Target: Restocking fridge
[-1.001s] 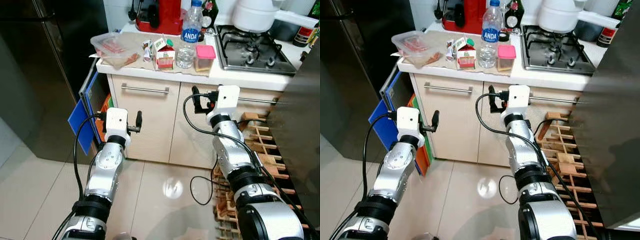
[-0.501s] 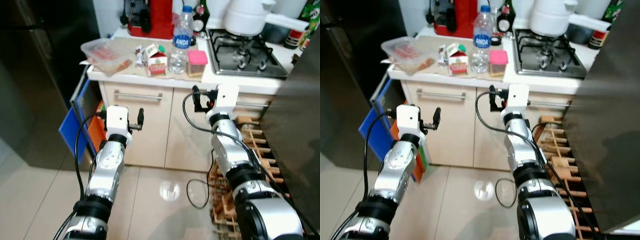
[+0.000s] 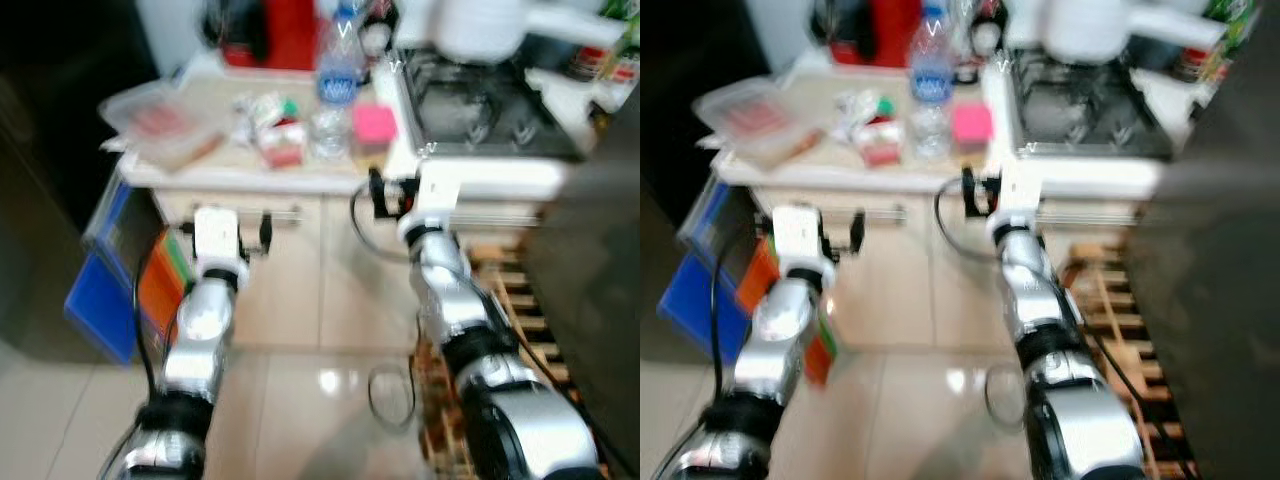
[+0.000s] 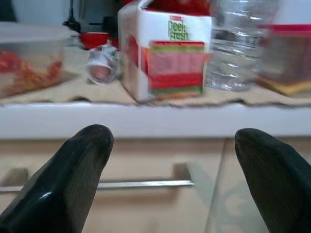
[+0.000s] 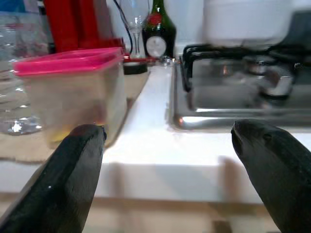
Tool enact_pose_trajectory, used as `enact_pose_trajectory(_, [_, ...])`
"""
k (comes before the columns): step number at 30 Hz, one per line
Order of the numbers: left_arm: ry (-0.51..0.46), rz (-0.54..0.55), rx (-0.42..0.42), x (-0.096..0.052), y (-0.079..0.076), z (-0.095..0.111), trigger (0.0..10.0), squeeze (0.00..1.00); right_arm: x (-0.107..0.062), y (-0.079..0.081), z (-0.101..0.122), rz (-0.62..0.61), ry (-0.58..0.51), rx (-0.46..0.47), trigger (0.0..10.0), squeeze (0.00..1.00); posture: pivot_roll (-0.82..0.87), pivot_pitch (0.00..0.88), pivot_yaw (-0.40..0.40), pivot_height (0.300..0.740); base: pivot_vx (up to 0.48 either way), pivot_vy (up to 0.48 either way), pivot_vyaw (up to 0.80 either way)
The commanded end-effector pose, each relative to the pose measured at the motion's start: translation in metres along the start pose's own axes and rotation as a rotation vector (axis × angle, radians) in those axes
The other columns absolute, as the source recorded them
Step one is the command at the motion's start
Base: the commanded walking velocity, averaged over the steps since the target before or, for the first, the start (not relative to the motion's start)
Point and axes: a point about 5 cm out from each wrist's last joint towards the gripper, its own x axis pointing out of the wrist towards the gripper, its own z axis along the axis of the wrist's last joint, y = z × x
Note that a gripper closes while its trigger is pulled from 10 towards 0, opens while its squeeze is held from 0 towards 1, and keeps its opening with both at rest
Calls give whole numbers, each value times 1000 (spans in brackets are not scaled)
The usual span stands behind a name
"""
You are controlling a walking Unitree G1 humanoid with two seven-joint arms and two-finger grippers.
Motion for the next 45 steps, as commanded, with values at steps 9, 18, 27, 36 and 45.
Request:
enact_pose_trajectory(9, [9, 79, 54, -7, 26, 0, 10000, 0, -52, 25, -7, 155, -4, -30, 10000, 12, -2, 0, -2, 740, 0, 0, 0])
enact_pose_trajectory(18, [-47, 94, 38, -31, 56, 75, 10000, 0, -92, -26, 48, -23, -17, -166, 10000, 27, -11, 0, 17, 740, 0, 0, 0])
enact_pose_trajectory(27, [-41, 44, 19, -39, 43, 83, 10000, 0, -92, -5, 49, 10, 48, -76, 10000, 35, 6, 0, 8, 740, 0, 27, 0])
enact_pose_trajectory(36, [-68, 57, 49, -42, 38, 89, 10000, 0, -80, -1, 57, 17, 44, -26, 10000, 43, 8, 0, 3, 740, 284, 345, 0])
enact_pose_trajectory(45, [-96, 72, 27, -41, 36, 95, 10000, 0, -74, 5, 58, 27, 41, -14, 10000, 43, 18, 0, 3, 740, 349, 329, 0])
